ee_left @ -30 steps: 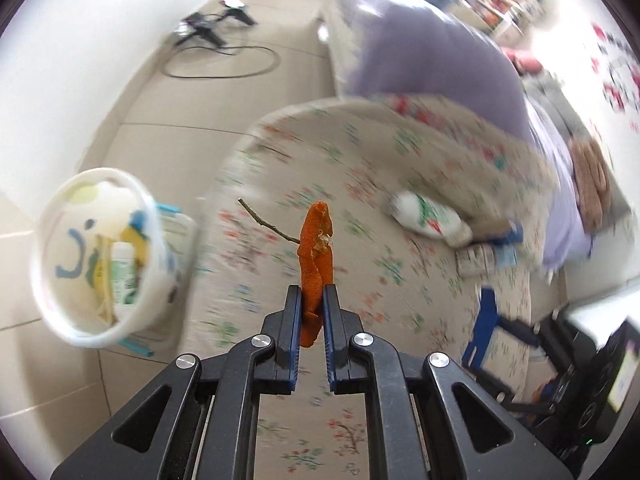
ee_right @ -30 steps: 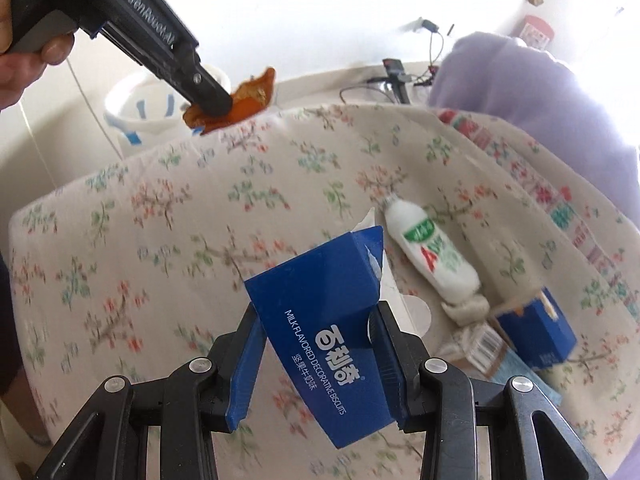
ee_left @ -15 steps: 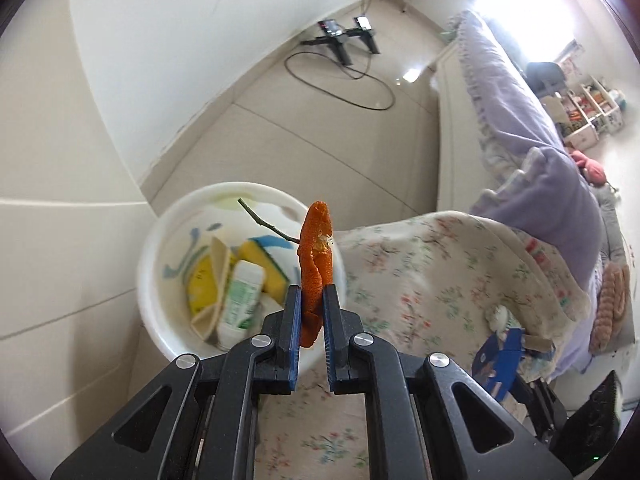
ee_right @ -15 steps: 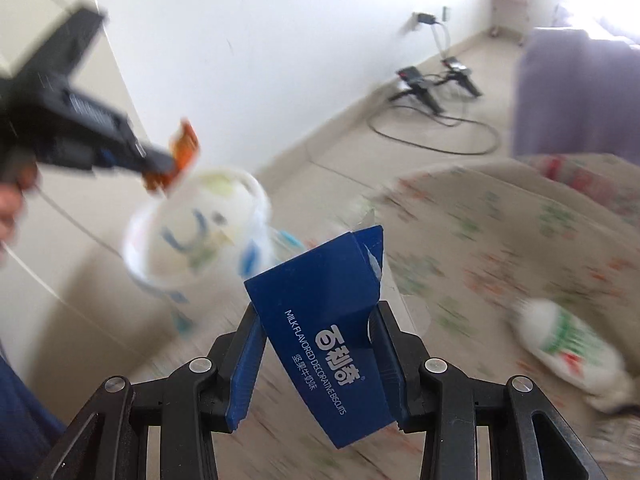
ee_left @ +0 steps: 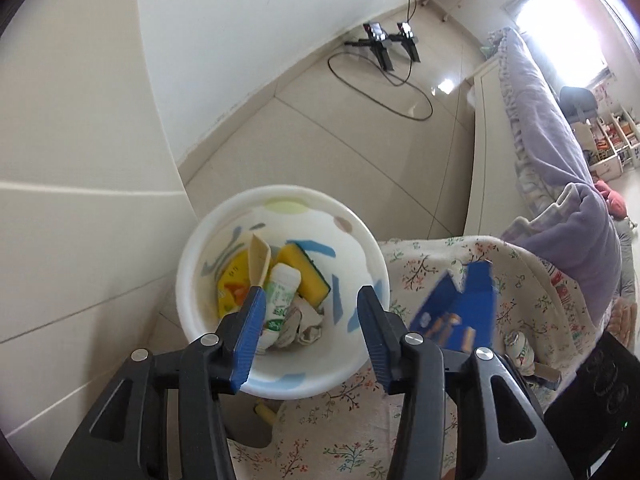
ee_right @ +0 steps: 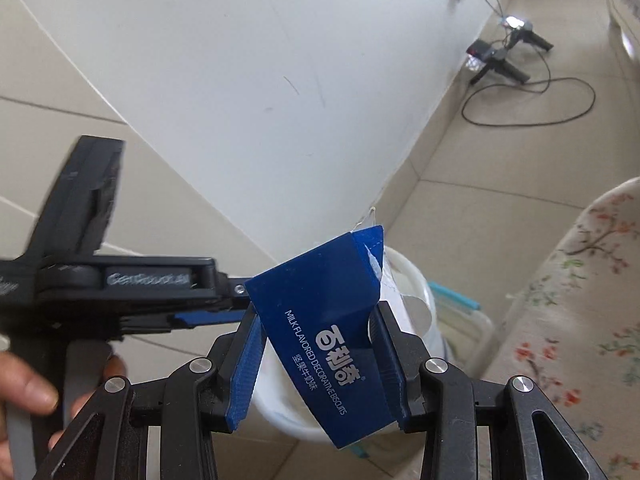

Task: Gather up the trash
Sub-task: 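Carry both items to the bucket and open both tools over it, then grasp the white bottle with the left tool while the right tool grasps the blue carton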

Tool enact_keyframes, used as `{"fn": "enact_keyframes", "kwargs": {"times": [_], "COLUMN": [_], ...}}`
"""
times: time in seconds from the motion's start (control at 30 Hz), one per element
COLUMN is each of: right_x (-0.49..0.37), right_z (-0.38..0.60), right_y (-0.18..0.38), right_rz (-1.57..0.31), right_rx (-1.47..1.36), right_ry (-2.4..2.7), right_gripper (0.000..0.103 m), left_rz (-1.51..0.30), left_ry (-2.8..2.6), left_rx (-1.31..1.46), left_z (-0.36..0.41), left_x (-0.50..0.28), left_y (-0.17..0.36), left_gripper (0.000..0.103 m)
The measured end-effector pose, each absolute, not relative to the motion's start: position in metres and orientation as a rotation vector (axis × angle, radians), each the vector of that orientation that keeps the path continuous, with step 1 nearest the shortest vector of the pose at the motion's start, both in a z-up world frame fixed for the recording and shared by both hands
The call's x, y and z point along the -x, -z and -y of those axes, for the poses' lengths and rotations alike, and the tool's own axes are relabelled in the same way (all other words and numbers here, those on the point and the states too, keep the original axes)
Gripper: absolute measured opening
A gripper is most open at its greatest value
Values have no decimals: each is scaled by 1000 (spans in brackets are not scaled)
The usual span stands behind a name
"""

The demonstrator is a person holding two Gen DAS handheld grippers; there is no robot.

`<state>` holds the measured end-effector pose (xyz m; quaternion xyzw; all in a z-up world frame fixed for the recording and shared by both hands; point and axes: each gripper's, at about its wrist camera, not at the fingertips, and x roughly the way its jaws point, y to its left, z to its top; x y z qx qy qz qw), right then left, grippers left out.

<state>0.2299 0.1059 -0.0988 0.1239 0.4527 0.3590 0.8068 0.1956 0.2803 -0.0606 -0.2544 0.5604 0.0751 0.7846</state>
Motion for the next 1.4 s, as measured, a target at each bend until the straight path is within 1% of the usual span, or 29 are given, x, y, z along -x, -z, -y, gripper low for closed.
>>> {"fn": "enact_keyframes", "kwargs": {"times": [0.1, 0.23, 0.3, 0.33, 0.37, 0.4, 0.53, 0.7, 0.9, 1.03, 1.17, 1.27, 1.37, 1.4], "right_x": [-234, -239, -240, -242, -243, -242, -233, -218, -201, -191, -181, -175, -170, -171], "right_z": [-123, -144, -157, -163, -169, -172, -164, -128, -73, -21, 52, 102, 165, 187], "right_y": [106, 120, 129, 135, 140, 143, 139, 117, 89, 67, 45, 28, 18, 19], "right_rz": [-987, -1013, -1037, -1062, -1098, -1121, -1116, -1084, -1082, -1090, -1117, -1071, -1010, -1002], "right_rx": [-288, -347, -363, -361, -346, -330, -276, -198, -71, -34, -51, -37, -70, -88], "right_ry": [-786, -803, -792, -784, -775, -765, -760, -716, -640, -525, -399, -292, -163, -116], "right_gripper": [47, 48, 49, 52, 62, 67, 69, 69, 70, 70, 70, 70, 78, 78], "left_rz": [-1149, -1017, -1001, -1003, -1010, -1017, -1012, -1029, -1075, -1091, -1098, -1102, -1127, -1135], "left_ry": [-157, -223, -252, -261, -263, -257, -237, -206, -110, -20, 87, 166, 231, 246], "left_rx": [542, 455, 423, 413, 408, 412, 403, 394, 331, 272, 149, 69, 32, 15], "left_z": [-279, -281, -283, -283, -283, -283, -279, -266, -220, -175, -117, -72, -34, -22], "left_x": [-183, -163, -163, -164, -165, -165, -165, -171, -182, -190, -195, -198, -202, -204], "left_y": [40, 7, 3, 3, 4, 5, 2, 4, 9, 8, 8, 12, 21, 25], "left_gripper": [50, 50, 50, 50, 50, 50, 50, 50, 50, 50, 51, 53, 54, 54]}}
